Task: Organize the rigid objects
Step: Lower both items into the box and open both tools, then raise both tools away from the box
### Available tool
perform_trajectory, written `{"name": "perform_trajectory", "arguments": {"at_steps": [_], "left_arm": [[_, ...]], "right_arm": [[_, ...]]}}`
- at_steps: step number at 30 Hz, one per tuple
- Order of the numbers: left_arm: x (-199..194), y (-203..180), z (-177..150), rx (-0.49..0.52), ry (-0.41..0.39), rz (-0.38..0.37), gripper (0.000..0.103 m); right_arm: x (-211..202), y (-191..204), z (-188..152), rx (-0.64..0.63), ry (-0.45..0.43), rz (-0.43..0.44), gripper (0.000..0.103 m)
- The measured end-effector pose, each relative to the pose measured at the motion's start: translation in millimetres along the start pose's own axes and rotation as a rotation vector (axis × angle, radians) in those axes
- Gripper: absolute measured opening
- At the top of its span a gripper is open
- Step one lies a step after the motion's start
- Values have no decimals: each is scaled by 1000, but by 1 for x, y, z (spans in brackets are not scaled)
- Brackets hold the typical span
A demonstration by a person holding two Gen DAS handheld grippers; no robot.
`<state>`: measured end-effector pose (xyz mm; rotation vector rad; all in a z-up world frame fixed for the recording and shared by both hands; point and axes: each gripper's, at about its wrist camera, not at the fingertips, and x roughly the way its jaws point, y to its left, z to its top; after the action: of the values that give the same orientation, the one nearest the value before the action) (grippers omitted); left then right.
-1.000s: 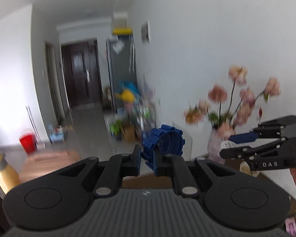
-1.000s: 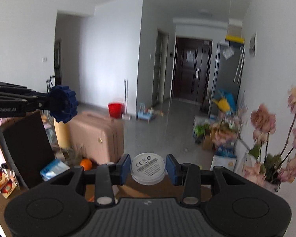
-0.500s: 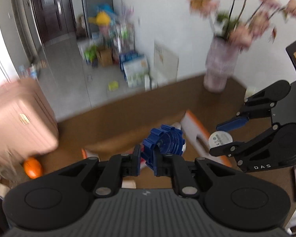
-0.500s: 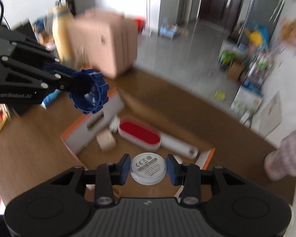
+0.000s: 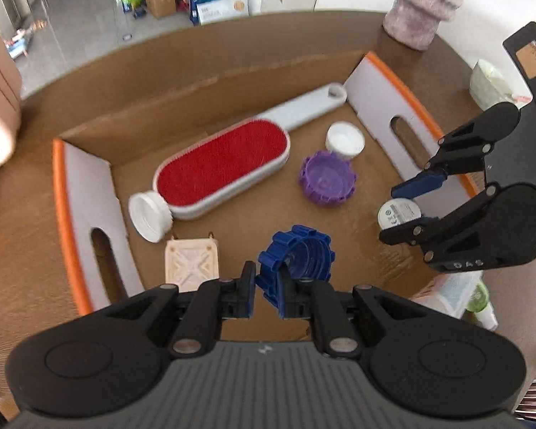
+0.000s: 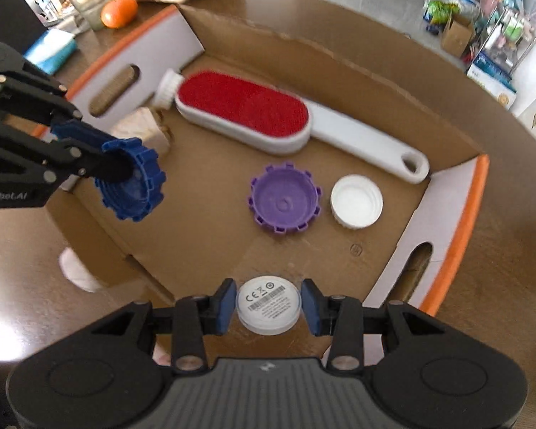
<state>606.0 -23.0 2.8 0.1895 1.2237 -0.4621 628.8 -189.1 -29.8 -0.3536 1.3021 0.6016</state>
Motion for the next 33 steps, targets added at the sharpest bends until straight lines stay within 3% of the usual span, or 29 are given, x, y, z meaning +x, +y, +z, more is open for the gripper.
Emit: {"name": "perform_trajectory", "arguments": {"at_steps": [8, 12, 14, 18, 28, 33], "left_arm": [[30, 7, 3, -21, 54, -14, 14], [36, 8, 6, -24, 65, -28, 22], [32, 8, 7, -31, 49, -20, 37], [16, 5, 9, -28, 28, -16, 40], [-90, -10, -3, -24, -140, 41, 42], [-168, -32, -22, -19, -281, 86, 43]], "right_arm": [[17, -5, 5, 8, 10, 1, 39], [19, -4, 7, 4, 0, -15, 53], [19, -3, 8, 0, 1, -14, 55], [7, -1, 7, 5, -21, -19, 66], [-77, 25, -6, 4, -132, -89, 67], [-159, 47, -26, 13, -283, -134, 75]]}}
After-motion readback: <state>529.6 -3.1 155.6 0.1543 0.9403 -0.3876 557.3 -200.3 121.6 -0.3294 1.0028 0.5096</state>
